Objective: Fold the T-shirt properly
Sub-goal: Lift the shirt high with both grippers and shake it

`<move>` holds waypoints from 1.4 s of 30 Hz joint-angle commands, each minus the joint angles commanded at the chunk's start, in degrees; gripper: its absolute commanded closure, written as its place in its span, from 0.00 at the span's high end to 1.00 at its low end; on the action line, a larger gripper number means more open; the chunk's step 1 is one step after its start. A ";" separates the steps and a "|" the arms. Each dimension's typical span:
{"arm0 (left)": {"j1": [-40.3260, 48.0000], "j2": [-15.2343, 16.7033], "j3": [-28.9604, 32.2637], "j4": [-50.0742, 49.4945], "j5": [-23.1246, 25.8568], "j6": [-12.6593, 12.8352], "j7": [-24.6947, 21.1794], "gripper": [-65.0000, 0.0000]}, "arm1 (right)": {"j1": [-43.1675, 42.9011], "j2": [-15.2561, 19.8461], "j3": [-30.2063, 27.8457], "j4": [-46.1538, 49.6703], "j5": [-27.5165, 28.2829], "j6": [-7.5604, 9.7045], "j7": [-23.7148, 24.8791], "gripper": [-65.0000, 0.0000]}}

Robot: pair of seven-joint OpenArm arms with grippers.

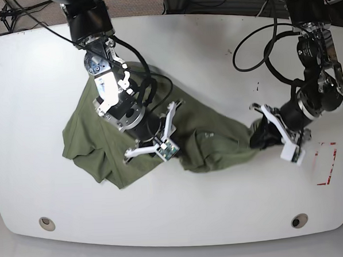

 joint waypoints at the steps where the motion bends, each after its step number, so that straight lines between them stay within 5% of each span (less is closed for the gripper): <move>1: -1.67 0.62 0.00 0.00 0.00 0.00 0.00 0.00 | 0.88 0.70 0.00 0.00 0.00 0.00 0.00 0.05; 12: -15.12 6.77 0.00 0.09 0.70 0.26 0.00 0.00 | 14.24 6.07 0.00 -4.31 3.43 0.00 0.09 0.04; 20: -26.02 11.69 0.00 -1.58 7.12 0.00 0.00 0.00 | 26.81 7.38 0.09 -10.73 7.30 0.09 -0.09 0.04; 35: -44.75 11.60 -4.75 -8.97 7.21 0.09 0.00 0.00 | 50.11 7.03 -0.18 -21.19 7.38 0.62 0.18 0.04; 42: -52.66 8.09 -5.71 -14.07 6.95 0.09 0.00 0.00 | 58.02 6.95 -0.35 -24.53 7.38 0.62 0.18 0.04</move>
